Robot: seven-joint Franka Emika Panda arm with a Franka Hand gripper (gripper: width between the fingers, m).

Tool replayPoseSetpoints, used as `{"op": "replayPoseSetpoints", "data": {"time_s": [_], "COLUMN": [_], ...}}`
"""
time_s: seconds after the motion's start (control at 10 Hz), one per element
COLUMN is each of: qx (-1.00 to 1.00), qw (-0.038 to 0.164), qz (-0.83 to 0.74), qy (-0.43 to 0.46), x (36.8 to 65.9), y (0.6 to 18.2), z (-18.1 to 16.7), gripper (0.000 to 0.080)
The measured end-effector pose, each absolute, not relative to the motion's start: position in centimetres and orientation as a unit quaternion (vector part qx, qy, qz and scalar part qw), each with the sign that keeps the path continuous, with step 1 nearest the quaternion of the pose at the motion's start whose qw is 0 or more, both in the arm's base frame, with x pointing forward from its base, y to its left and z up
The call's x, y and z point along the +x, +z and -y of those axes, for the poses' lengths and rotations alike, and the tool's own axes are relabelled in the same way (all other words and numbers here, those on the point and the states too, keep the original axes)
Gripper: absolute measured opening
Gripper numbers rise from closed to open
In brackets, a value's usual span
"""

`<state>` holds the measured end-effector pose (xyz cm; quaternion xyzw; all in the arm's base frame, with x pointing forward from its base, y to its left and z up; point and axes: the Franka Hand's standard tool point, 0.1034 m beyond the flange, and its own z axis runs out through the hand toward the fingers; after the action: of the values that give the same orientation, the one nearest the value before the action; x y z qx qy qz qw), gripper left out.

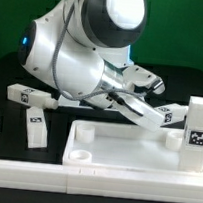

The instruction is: Assemble desk

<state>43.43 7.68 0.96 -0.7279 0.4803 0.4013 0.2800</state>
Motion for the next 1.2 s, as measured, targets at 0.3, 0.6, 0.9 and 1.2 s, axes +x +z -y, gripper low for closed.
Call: {"op": "replayPoseSetpoints", "data": {"time_s": [0.3,0.6,0.9,1.2], "qx": [-0.730,-0.797,-0.844,-0.881], "qw": [0.293,0.275,0.227,0.197], "qz": [-0.475,-0.444,-0.439,-0.413], "qy": [0.393,0.303,0.210,0.123], "x": [44.3,48.2,50.1,52.2], "y": [3.2,10.7,10.7,13.8], "z": [-7.3,-3.2,-2.4,-1.1], "gripper": [0.0285,0.0285,0.0285,0.0285]}}
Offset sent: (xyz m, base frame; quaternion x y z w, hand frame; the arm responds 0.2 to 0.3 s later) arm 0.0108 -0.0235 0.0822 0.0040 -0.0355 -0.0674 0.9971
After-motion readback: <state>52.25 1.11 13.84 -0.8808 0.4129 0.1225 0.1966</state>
